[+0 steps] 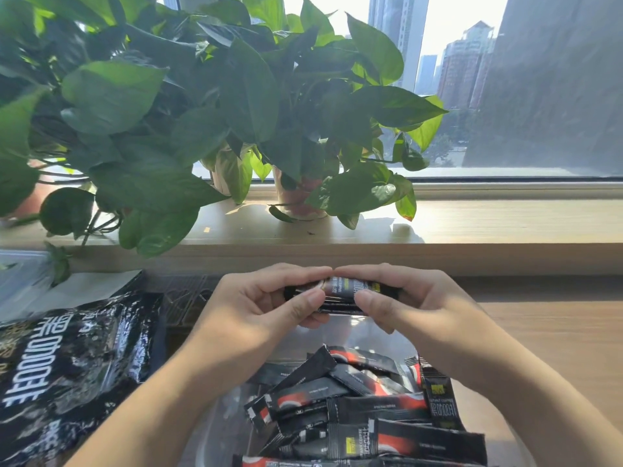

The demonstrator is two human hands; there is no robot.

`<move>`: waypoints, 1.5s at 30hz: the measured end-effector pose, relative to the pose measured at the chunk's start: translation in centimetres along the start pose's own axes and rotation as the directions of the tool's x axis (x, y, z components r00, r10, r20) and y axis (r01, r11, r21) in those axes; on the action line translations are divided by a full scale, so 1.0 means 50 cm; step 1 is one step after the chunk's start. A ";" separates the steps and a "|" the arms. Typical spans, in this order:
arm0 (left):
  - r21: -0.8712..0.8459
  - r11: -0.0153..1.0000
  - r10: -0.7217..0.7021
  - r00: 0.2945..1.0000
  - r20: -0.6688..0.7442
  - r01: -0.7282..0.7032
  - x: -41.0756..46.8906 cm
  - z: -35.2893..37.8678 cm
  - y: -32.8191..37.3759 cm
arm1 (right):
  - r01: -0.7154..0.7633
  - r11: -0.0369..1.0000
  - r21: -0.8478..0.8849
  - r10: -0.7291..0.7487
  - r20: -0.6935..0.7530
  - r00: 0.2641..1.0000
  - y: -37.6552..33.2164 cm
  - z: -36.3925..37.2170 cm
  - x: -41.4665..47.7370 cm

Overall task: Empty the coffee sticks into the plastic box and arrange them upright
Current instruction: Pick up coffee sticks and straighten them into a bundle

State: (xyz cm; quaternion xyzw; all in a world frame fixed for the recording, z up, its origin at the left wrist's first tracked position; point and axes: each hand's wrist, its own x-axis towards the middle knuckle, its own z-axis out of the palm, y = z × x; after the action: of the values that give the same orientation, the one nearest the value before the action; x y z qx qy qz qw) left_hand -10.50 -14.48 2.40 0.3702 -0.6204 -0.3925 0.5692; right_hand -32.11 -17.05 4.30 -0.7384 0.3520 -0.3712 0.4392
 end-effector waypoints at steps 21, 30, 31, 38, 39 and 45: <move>0.241 0.936 0.165 0.923 0.346 -0.258 -0.015 -0.002 0.008 | -0.286 0.942 -0.174 0.325 0.264 0.908 -0.021 -0.030 -0.009; 0.168 0.974 0.097 0.947 0.305 -0.154 -0.020 0.001 0.006 | -0.268 0.958 -0.103 0.284 0.209 0.936 -0.017 -0.026 -0.006; 0.176 0.972 0.098 0.948 0.303 -0.157 -0.020 0.001 0.004 | -0.264 0.959 -0.100 0.280 0.200 0.939 -0.016 -0.025 -0.006; 0.263 0.926 0.252 0.962 0.106 -0.272 -0.007 -0.011 0.003 | -0.249 0.968 -0.041 0.252 0.129 0.959 -0.015 -0.029 -0.004; 0.253 0.929 0.273 0.962 0.020 -0.269 -0.003 -0.011 0.005 | -0.242 0.970 -0.037 0.245 0.111 0.963 -0.018 -0.034 -0.005; 0.518 0.841 0.111 0.987 0.120 -0.157 -0.005 -0.033 0.053 | -0.239 0.964 -0.118 0.236 -0.037 0.971 -0.025 -0.064 -0.009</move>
State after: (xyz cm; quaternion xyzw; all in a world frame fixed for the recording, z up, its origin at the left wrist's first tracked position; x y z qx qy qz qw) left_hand -8.89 -13.28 4.78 0.4504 -0.7520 -0.1825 0.4454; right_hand -34.81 -17.43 6.43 -0.7119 0.4651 -0.3022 0.4307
